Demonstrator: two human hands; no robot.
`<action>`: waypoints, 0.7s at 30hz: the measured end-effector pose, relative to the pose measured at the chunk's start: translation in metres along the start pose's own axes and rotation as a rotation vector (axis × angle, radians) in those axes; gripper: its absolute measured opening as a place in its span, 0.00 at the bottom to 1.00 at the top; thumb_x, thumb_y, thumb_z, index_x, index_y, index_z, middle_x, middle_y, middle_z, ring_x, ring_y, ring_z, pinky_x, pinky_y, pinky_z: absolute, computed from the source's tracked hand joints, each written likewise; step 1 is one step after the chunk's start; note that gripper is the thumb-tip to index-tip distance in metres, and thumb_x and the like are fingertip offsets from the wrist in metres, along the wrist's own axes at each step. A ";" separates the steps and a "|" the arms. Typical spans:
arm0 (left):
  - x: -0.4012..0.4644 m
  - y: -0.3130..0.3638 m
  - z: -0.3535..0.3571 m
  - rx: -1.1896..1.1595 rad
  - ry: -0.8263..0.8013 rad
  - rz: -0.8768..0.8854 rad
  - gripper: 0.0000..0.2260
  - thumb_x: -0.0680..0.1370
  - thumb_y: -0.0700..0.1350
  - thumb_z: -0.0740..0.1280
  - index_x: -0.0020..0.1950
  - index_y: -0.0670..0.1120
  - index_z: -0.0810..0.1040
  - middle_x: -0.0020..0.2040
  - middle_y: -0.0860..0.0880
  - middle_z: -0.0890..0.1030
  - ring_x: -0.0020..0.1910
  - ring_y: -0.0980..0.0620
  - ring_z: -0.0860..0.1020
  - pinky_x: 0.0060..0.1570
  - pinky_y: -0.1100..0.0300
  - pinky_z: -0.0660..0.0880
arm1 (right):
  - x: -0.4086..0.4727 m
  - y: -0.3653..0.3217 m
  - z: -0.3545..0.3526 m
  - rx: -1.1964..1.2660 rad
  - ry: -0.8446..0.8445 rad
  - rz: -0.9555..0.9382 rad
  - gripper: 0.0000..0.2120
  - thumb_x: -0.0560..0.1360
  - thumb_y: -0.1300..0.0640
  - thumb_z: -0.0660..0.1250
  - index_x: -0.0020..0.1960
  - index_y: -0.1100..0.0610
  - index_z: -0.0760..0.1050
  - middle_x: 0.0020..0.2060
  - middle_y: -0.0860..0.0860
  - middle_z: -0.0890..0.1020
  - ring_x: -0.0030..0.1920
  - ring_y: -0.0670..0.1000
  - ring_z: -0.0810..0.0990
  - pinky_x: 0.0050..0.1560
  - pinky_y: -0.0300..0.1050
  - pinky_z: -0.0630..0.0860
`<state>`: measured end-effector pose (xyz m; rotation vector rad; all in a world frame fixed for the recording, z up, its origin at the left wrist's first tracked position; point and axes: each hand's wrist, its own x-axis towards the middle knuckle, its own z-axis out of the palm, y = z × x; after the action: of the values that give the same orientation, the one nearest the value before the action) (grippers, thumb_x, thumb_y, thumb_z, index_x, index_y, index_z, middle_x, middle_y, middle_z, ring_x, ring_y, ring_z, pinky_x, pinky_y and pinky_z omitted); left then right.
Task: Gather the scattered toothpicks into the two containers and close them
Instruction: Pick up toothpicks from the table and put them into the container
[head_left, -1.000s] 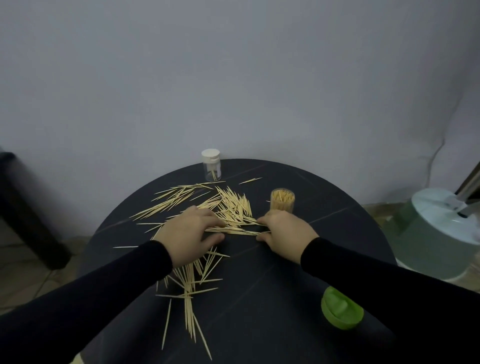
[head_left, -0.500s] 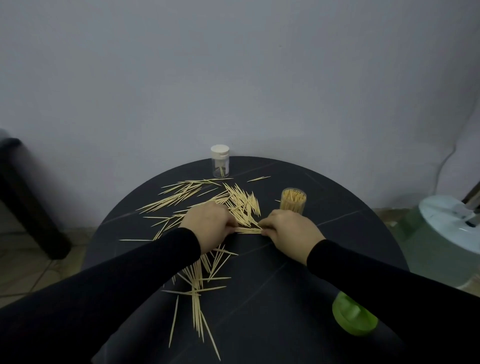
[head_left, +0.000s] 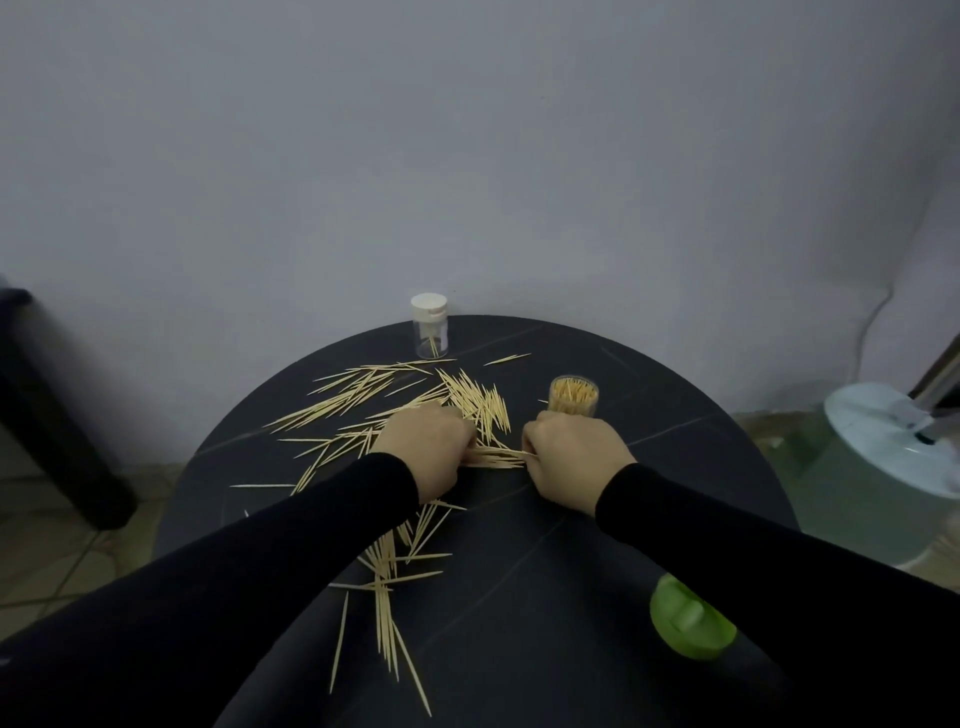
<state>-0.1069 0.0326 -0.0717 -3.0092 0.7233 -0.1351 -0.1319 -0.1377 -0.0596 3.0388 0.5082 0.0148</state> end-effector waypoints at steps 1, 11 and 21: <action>0.002 0.001 -0.001 0.000 0.003 -0.003 0.08 0.79 0.46 0.64 0.57 0.51 0.76 0.55 0.51 0.76 0.54 0.51 0.74 0.53 0.56 0.74 | 0.000 0.001 -0.003 -0.003 0.009 0.004 0.10 0.80 0.55 0.60 0.57 0.56 0.75 0.53 0.53 0.77 0.49 0.54 0.79 0.46 0.47 0.78; 0.009 0.015 -0.026 -0.383 0.292 -0.061 0.02 0.80 0.47 0.62 0.49 0.54 0.74 0.48 0.55 0.75 0.49 0.56 0.71 0.50 0.60 0.71 | -0.006 0.019 -0.038 0.274 0.285 0.181 0.06 0.77 0.52 0.65 0.51 0.50 0.79 0.46 0.46 0.78 0.43 0.47 0.75 0.43 0.41 0.72; 0.053 0.049 -0.050 -1.204 0.500 -0.159 0.05 0.80 0.44 0.63 0.54 0.46 0.76 0.45 0.51 0.78 0.45 0.57 0.76 0.43 0.71 0.72 | 0.012 0.057 -0.022 1.346 0.668 0.373 0.11 0.75 0.56 0.70 0.57 0.57 0.81 0.42 0.41 0.81 0.45 0.36 0.77 0.37 0.24 0.72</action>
<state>-0.0867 -0.0359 -0.0214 -4.2615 0.7701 -0.7086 -0.1026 -0.1869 -0.0345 4.3349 -0.2080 1.1894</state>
